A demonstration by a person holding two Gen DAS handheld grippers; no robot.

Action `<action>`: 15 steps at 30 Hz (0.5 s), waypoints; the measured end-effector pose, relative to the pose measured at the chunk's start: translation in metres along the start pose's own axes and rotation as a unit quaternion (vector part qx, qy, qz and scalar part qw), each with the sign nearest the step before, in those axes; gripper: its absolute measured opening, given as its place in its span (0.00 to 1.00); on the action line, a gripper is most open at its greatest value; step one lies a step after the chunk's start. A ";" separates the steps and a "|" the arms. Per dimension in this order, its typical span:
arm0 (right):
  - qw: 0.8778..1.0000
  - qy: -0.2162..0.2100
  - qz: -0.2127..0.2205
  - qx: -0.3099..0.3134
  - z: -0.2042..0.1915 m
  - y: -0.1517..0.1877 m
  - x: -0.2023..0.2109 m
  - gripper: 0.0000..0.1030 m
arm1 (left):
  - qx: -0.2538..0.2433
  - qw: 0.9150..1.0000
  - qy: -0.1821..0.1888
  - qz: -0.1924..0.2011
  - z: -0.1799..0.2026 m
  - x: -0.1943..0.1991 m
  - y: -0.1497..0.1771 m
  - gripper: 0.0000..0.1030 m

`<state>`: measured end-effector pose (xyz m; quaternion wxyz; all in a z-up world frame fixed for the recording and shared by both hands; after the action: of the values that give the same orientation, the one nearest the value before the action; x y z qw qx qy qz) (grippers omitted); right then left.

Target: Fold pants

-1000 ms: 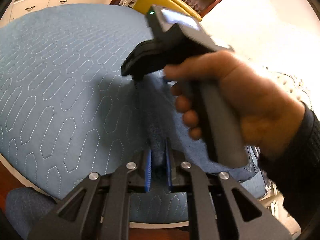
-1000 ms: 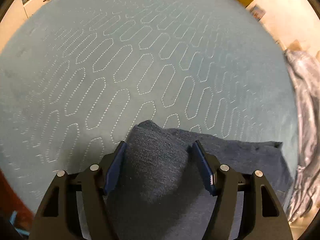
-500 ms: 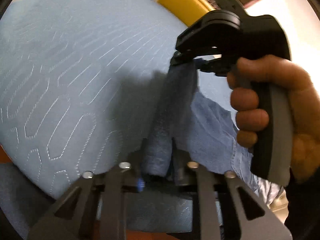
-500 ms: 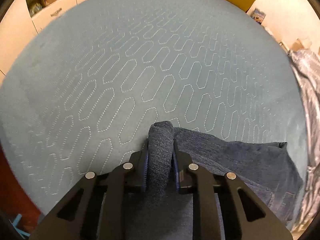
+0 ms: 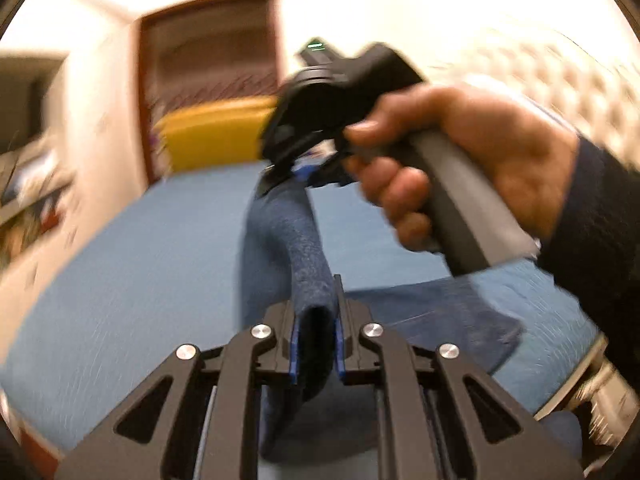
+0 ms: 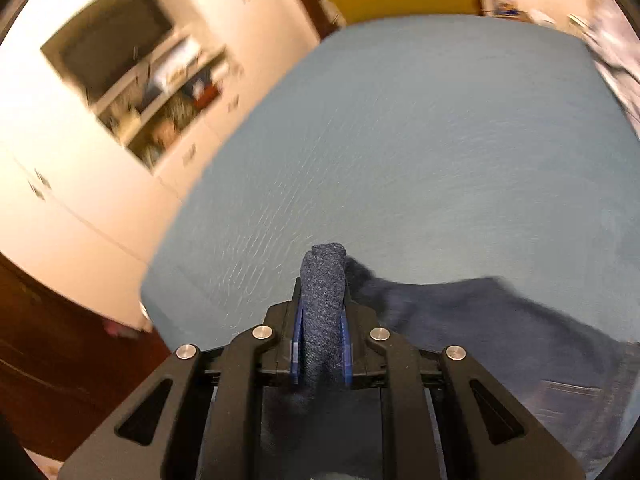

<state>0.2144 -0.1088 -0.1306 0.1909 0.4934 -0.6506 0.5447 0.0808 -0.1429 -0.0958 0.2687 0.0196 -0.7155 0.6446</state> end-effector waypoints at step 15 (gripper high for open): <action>0.987 -0.025 -0.008 -0.159 0.353 0.111 0.038 0.27 | -0.259 0.965 -0.002 -0.047 0.254 -0.138 0.142 0.51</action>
<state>0.2057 -0.4512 -0.2766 0.2550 0.4752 -0.7297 0.4203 0.0538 -0.3999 -0.2882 0.2932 -0.0155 -0.8568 0.4239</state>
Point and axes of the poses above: each gripper's, at about its wrist camera, not at the fingertips, and x roughly against the way its jaws point, z to its right, y to its underside, the point moved 6 cm from there along -x, roughly the way its jaws point, and after that the axes turned 1 degree about x, right-handed, at the moved point
